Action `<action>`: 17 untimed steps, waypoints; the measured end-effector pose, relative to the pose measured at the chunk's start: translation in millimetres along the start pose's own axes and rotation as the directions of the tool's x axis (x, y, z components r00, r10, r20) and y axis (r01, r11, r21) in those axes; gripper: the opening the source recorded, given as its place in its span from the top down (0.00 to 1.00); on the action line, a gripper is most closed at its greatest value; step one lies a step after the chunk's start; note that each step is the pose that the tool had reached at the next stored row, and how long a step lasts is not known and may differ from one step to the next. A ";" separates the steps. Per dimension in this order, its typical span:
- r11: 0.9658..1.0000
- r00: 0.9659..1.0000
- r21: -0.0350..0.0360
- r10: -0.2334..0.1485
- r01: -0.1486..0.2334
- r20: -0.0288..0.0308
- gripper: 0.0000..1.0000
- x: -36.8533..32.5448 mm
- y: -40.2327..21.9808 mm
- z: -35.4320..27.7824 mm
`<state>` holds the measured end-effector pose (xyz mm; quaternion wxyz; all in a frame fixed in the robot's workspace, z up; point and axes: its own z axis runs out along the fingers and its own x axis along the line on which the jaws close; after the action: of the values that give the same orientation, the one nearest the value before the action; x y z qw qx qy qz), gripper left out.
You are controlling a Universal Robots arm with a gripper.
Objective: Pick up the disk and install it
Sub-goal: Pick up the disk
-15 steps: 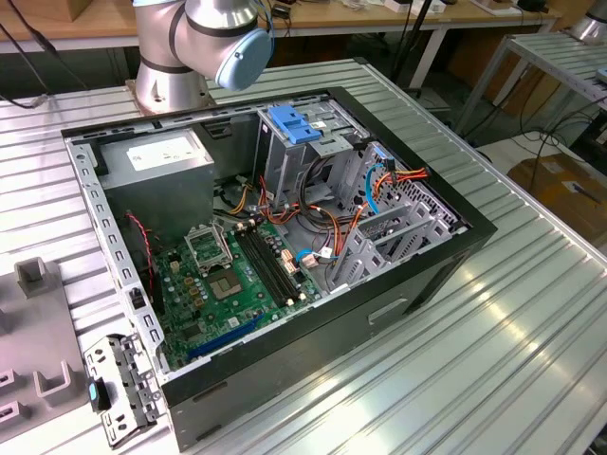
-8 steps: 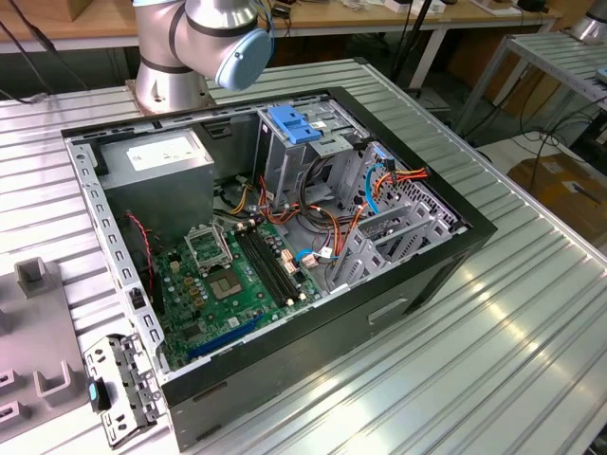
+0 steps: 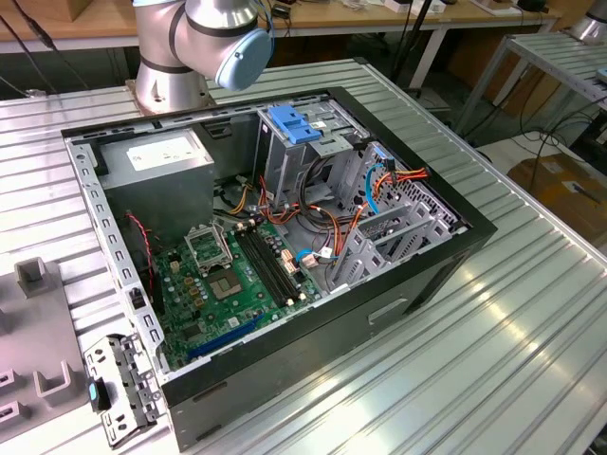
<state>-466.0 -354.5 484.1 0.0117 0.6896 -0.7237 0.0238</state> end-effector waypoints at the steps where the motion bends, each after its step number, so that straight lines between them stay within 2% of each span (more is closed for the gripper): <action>1: 1.000 1.000 0.000 0.000 0.000 0.000 0.63 0.0 0.0 -1.2; 4: 1.000 1.000 -0.002 0.000 0.000 0.000 0.63 0.4 -0.1 -7.8; 7: 1.000 1.000 -0.004 0.000 0.000 0.000 0.63 0.5 -0.2 -11.3; 13: 1.000 1.000 -0.004 0.000 0.000 0.000 0.63 0.5 -0.4 -11.3; 17: 1.000 1.000 -0.004 0.000 0.000 0.000 0.63 0.3 -5.7 -11.3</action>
<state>-460.6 -354.4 495.4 0.0131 0.6897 -0.7237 0.0225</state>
